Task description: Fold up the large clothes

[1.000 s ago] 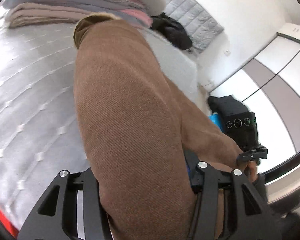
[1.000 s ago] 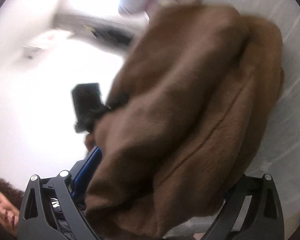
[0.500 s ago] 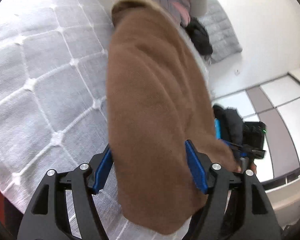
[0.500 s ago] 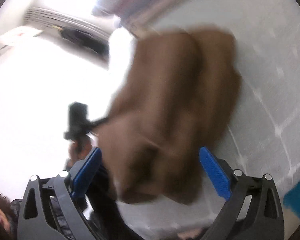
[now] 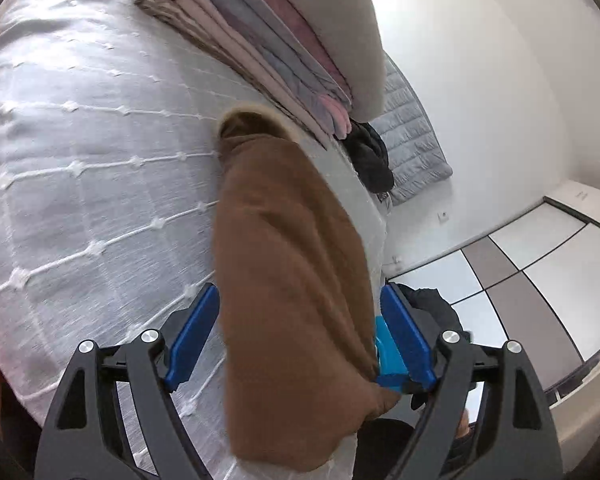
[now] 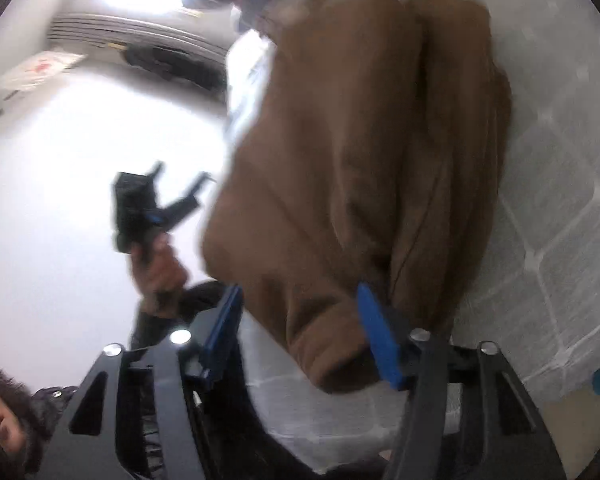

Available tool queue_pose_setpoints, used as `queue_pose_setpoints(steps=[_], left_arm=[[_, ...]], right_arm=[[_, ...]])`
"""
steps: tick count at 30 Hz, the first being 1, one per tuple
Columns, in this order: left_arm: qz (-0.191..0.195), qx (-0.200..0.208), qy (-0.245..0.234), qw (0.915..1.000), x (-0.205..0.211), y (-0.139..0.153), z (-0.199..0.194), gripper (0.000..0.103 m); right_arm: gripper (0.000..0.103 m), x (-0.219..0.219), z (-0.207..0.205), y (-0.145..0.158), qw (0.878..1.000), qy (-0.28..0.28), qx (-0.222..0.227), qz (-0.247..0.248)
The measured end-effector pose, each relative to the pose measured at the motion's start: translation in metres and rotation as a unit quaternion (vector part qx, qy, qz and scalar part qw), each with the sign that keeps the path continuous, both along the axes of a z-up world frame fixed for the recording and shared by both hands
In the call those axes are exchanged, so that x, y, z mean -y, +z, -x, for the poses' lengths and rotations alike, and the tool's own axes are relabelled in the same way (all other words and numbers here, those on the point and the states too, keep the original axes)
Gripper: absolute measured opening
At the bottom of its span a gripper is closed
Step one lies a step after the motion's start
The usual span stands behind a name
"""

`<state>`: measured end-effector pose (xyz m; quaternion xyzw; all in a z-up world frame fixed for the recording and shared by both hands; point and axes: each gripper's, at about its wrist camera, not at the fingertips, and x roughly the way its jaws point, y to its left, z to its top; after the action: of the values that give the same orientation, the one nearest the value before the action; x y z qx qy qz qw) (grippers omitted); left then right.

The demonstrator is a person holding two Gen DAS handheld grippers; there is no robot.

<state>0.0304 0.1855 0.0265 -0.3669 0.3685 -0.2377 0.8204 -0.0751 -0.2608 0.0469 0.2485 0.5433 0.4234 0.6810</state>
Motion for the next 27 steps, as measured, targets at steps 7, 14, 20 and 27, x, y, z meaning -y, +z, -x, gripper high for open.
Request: queue_pose_setpoints(steps=[7, 14, 20, 27], left_arm=[[-0.03, 0.043, -0.02, 0.9984, 0.043, 0.039, -0.041, 0.082], [-0.022, 0.0, -0.03, 0.9993, 0.049, 0.005, -0.06, 0.082], [0.0, 0.009, -0.029, 0.9995, 0.041, 0.008, -0.058, 0.083], [-0.004, 0.006, -0.03, 0.9995, 0.05, 0.008, -0.061, 0.084]], right_arm=[[0.096, 0.002, -0.051, 0.021, 0.996, -0.064, 0.058, -0.035], [0.096, 0.002, -0.131, -0.044, 0.995, -0.055, -0.012, -0.079], [0.096, 0.0, -0.161, -0.056, 0.993, -0.051, -0.024, -0.105], [0.013, 0.001, -0.151, -0.044, 0.993, -0.081, 0.029, -0.076]])
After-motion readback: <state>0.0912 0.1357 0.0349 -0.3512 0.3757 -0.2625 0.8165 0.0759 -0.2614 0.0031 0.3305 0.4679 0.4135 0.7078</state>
